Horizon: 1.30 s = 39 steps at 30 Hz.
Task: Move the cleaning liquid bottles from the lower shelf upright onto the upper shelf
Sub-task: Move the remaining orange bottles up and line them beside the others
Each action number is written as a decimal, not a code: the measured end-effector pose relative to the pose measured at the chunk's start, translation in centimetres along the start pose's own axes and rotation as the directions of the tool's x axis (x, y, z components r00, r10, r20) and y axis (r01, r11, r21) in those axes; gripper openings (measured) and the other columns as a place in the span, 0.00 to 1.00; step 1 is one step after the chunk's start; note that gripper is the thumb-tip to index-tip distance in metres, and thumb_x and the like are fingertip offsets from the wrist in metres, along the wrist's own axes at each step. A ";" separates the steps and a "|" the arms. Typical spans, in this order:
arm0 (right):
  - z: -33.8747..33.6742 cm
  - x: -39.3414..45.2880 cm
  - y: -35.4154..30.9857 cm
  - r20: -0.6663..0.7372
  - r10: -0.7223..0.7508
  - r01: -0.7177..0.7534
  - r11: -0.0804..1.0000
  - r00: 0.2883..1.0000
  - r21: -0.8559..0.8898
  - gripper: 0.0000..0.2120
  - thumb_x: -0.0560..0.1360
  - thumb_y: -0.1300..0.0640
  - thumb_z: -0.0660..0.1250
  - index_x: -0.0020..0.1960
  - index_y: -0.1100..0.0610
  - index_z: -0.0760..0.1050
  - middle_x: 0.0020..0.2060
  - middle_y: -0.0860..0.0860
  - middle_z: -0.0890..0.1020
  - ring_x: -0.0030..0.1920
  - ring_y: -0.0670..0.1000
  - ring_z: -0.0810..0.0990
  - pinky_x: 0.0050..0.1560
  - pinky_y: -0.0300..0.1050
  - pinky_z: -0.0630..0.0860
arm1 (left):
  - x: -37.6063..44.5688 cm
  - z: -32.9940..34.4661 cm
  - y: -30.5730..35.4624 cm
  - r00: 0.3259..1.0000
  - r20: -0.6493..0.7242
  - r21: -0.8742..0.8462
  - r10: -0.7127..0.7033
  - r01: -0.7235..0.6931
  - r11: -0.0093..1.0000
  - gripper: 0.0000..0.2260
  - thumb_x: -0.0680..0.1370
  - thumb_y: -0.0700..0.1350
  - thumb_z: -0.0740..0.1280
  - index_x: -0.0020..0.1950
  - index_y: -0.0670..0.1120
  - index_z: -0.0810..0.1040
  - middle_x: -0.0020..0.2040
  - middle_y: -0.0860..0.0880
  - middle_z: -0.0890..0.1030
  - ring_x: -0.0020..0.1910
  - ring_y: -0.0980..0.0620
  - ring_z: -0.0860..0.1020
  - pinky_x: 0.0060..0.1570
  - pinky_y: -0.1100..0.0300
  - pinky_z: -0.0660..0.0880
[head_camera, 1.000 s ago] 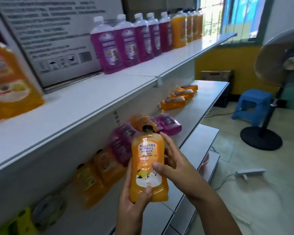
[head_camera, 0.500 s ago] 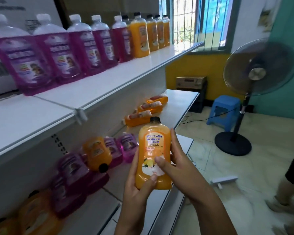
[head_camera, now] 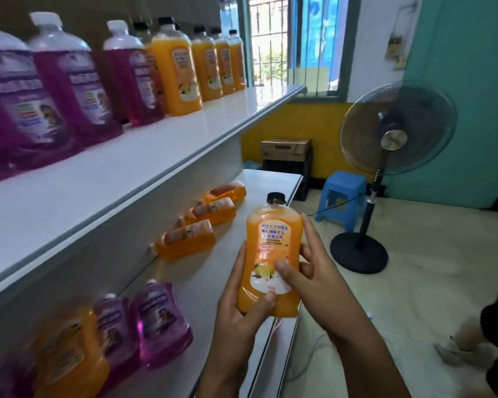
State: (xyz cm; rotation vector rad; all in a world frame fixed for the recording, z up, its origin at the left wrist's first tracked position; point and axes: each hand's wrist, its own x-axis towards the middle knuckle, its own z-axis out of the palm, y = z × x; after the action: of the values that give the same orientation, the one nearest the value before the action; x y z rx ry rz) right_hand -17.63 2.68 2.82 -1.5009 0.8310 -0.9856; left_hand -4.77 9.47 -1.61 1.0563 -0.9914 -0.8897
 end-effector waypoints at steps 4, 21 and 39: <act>-2.1 5.2 -1.0 -0.069 -0.034 0.033 0.999 0.997 -0.020 0.37 0.78 0.51 0.69 0.73 0.28 0.49 0.71 0.44 0.73 0.62 0.49 0.80 0.59 0.55 0.81 | 6.5 1.6 0.2 0.997 0.061 -0.023 0.038 -0.036 0.999 0.30 0.69 0.56 0.74 0.67 0.75 0.68 0.65 0.62 0.78 0.62 0.55 0.80 0.49 0.59 0.81; -7.7 18.6 3.4 -0.106 -0.088 0.094 0.994 0.990 0.059 0.39 0.76 0.58 0.72 0.76 0.34 0.56 0.62 0.45 0.80 0.55 0.46 0.84 0.47 0.43 0.83 | 19.3 5.3 -2.7 1.000 0.021 0.020 0.016 -0.017 1.000 0.27 0.69 0.57 0.74 0.63 0.77 0.70 0.61 0.70 0.77 0.58 0.64 0.79 0.43 0.69 0.79; -15.9 35.0 -1.5 0.170 -0.332 0.274 0.915 0.928 0.295 0.40 0.70 0.50 0.74 0.74 0.30 0.58 0.61 0.39 0.81 0.60 0.44 0.82 0.50 0.40 0.82 | 32.2 12.9 1.7 0.976 -0.085 0.260 0.198 -0.170 0.951 0.37 0.68 0.58 0.76 0.68 0.79 0.59 0.64 0.70 0.74 0.61 0.63 0.79 0.50 0.67 0.79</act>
State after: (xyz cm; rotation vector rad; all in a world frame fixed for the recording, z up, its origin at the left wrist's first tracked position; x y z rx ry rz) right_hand -17.97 -35.10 10.06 -1.4947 0.2953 -1.0897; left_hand -6.93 -23.52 9.14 1.1906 -1.1096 -0.5556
